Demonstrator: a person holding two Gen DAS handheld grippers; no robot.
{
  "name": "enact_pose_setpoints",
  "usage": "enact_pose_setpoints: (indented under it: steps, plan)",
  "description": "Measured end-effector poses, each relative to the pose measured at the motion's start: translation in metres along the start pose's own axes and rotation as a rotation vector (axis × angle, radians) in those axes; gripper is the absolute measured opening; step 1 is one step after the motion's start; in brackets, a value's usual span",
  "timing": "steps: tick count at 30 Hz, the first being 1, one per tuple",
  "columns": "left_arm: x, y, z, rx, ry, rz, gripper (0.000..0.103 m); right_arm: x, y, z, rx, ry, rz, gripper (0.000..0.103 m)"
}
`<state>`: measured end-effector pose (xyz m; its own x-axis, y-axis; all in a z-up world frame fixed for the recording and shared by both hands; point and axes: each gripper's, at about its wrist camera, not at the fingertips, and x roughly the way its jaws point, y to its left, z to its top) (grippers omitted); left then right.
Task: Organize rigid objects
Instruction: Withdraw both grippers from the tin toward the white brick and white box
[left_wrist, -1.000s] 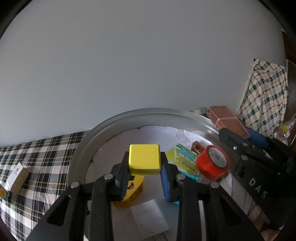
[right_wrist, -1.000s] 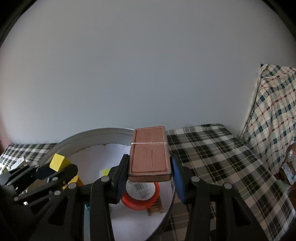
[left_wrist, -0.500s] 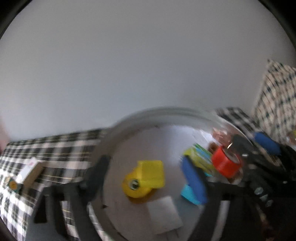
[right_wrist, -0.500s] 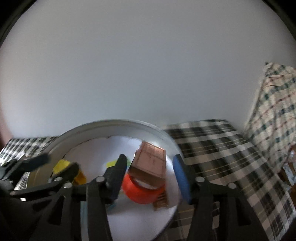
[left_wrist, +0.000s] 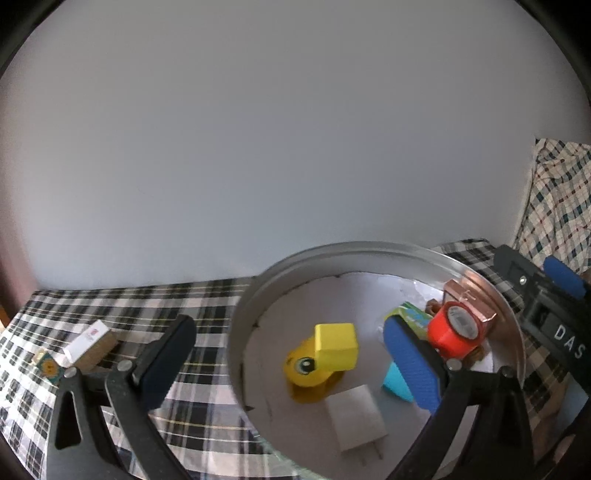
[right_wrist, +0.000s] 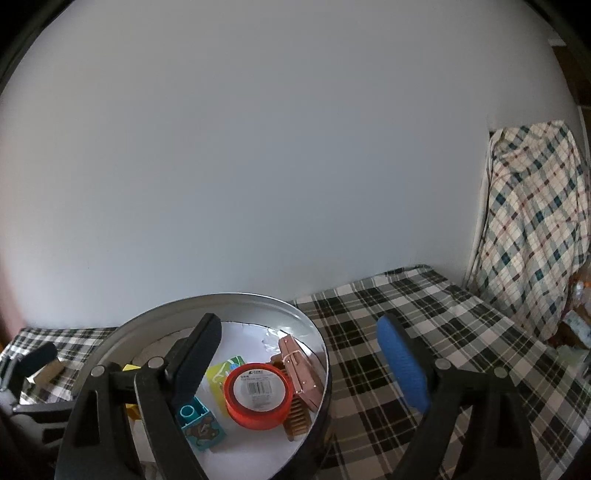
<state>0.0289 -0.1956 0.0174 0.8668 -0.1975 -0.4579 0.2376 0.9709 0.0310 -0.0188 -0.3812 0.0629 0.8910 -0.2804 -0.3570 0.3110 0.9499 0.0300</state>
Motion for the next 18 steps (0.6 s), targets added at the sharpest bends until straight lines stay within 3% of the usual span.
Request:
enact_pose_setpoints:
  steps: [6,10,18]
  plan:
    - [-0.014,0.012,-0.005,-0.001,-0.074,0.052,0.102,-0.025,0.002,-0.006,-0.006,-0.168,-0.025,0.088]
    - [-0.026,0.016,-0.009,0.027,-0.148,0.097,0.102,-0.040,0.000,-0.011,0.022,-0.273,-0.047,0.095]
    - [-0.024,0.025,-0.018,0.019,-0.110,0.076,0.102,-0.043,0.009,-0.014,-0.007,-0.284,-0.070,0.096]
